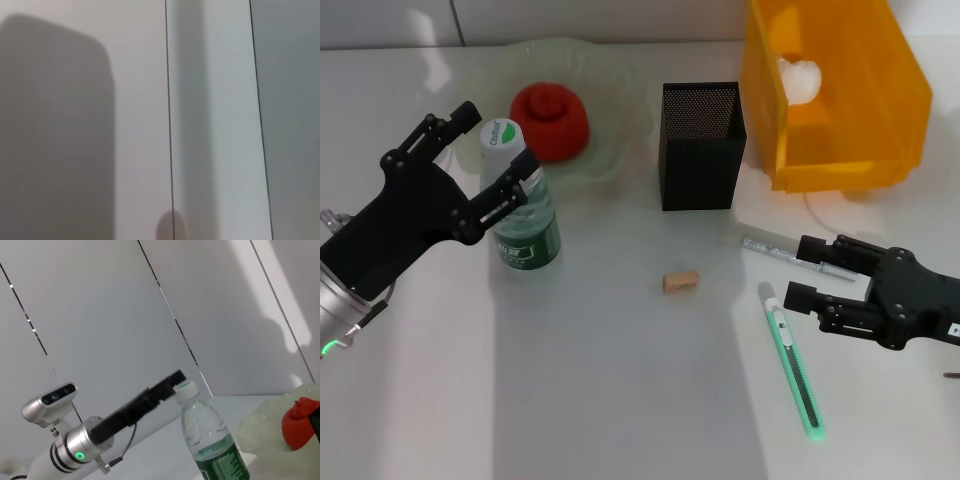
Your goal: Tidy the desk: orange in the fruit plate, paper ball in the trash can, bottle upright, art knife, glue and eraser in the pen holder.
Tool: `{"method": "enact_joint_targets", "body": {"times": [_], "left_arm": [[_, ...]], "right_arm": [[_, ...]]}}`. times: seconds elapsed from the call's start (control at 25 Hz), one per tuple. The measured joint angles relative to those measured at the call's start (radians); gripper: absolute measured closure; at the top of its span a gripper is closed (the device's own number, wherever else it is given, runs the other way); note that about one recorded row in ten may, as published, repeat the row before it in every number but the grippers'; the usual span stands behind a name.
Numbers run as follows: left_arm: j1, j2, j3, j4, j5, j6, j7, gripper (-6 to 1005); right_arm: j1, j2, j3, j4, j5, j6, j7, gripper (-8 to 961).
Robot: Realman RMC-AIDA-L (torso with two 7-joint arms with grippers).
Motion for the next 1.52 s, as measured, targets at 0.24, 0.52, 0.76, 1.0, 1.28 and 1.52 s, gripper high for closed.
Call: {"method": "enact_joint_targets", "body": {"times": [0.24, 0.52, 0.76, 1.0, 1.28, 1.52], "left_arm": [[0.057, 0.028, -0.007, 0.017, -0.127, 0.134, -0.092, 190], [0.059, 0.15, 0.008, 0.075, 0.02, 0.173, -0.396, 194], [0.028, 0.186, -0.003, 0.286, 0.479, 0.21, -0.658, 194], [-0.022, 0.145, -0.004, 0.317, 0.626, 0.221, -0.715, 194], [-0.054, 0.112, -0.004, 0.321, 0.666, 0.218, -0.718, 194], [-0.064, 0.11, -0.005, 0.316, 0.67, 0.22, -0.722, 194]], "right_arm": [[0.002, 0.0, 0.021, 0.0, 0.0, -0.006, 0.0, 154], [0.006, -0.023, 0.085, -0.022, 0.001, -0.024, 0.084, 155], [0.033, -0.099, 0.079, -0.287, -0.007, -0.143, 0.399, 155], [0.062, -0.109, 0.034, -0.623, -0.014, -0.24, 0.68, 155], [0.129, -0.102, -0.204, -1.114, -0.213, -0.269, 1.083, 155], [0.249, -0.081, -0.431, -1.276, -0.453, -0.317, 1.292, 155]]}}
